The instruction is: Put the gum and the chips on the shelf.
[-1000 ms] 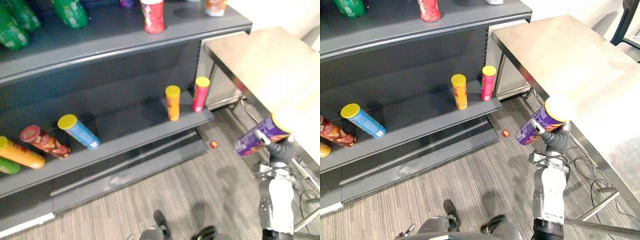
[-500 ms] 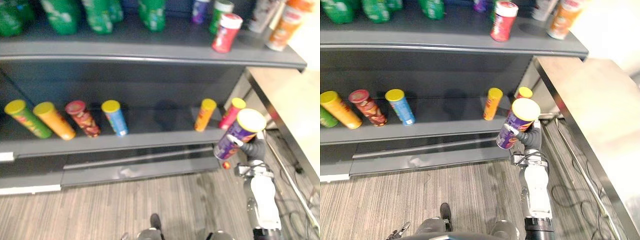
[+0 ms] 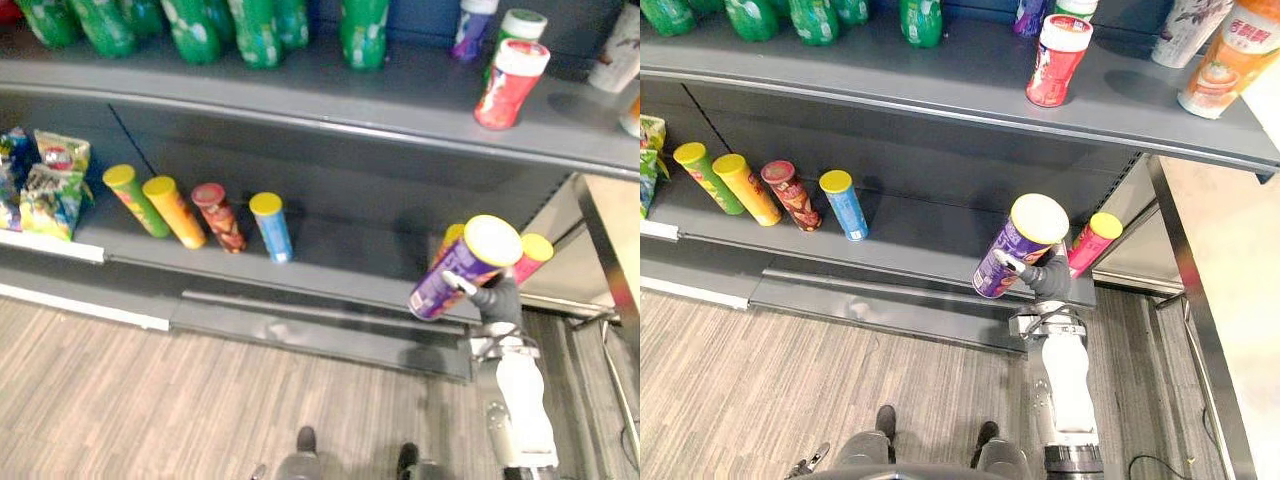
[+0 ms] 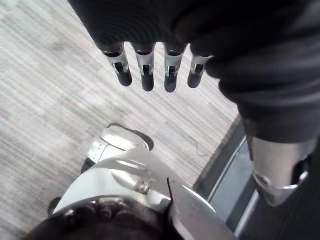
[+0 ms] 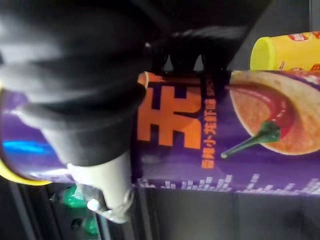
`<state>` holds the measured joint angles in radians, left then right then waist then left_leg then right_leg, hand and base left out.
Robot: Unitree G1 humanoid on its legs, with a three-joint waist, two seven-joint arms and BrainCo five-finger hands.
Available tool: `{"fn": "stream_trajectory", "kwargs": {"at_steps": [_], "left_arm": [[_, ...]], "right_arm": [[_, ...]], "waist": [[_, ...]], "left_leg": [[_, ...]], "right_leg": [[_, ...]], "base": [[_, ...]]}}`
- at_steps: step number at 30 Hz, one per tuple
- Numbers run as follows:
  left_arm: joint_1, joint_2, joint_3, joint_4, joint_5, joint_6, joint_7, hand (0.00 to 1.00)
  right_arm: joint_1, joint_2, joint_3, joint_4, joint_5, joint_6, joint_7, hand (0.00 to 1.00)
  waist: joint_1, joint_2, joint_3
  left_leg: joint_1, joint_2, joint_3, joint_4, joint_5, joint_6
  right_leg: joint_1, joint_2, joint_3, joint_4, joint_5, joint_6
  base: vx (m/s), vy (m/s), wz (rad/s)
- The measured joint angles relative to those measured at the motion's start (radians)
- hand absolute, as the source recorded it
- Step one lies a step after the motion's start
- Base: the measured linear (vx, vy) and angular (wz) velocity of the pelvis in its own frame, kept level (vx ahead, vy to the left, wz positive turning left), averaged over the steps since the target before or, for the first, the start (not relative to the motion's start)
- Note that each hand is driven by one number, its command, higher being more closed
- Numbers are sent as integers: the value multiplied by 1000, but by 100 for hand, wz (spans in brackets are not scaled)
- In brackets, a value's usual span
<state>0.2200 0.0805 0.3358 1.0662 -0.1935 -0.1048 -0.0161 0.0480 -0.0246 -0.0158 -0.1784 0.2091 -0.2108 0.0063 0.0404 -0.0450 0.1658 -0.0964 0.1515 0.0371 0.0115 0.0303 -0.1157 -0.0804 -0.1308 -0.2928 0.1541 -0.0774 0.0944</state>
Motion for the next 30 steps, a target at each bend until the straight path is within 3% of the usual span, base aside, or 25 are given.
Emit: {"fn": "stream_trajectory", "kwargs": {"at_steps": [5,12,16,23,26,30], "left_arm": [[-1,-8,5,-2,2,-1,-1,0],[-10,-9,3,-12,52,-1,11,0],[-21,-8,-28,-11,84,-2,13,0],[-40,7,-98,-23,99,-13,21,0],[-56,12,-146,-61,97,-19,36,0],[-107,7,-197,-120,78,-25,53,0]], "right_arm": [[20,0,-49,0,6,-2,-3,100],[68,5,8,36,5,-3,2,100],[73,3,43,118,2,-1,1,100],[14,1,70,219,-38,11,-24,100],[-87,-2,68,276,-62,19,-61,100],[-224,-2,70,319,-106,35,-109,100]], "waist": [[-9,7,-3],[-11,17,-10],[-9,35,-25],[-6,45,-24],[6,52,-19],[51,72,24]], "left_leg": [[52,20,9,-77,34,-15],[102,2,65,-112,36,-14],[103,-3,80,-113,31,-12],[70,-21,38,-113,41,-1],[26,-34,-8,-110,60,4],[-26,-45,-57,-106,90,-1]], "right_leg": [[59,26,-38,-44,-5,-11],[94,9,-13,-76,3,4],[102,6,-9,-92,11,10],[99,-9,-50,-102,17,17],[73,-19,-88,-98,19,20],[44,-29,-131,-78,19,20]], "base": [[120,-85,18],[21,29,-10],[-24,13,-6],[10,8,18],[4,16,40],[-42,12,40]]}}
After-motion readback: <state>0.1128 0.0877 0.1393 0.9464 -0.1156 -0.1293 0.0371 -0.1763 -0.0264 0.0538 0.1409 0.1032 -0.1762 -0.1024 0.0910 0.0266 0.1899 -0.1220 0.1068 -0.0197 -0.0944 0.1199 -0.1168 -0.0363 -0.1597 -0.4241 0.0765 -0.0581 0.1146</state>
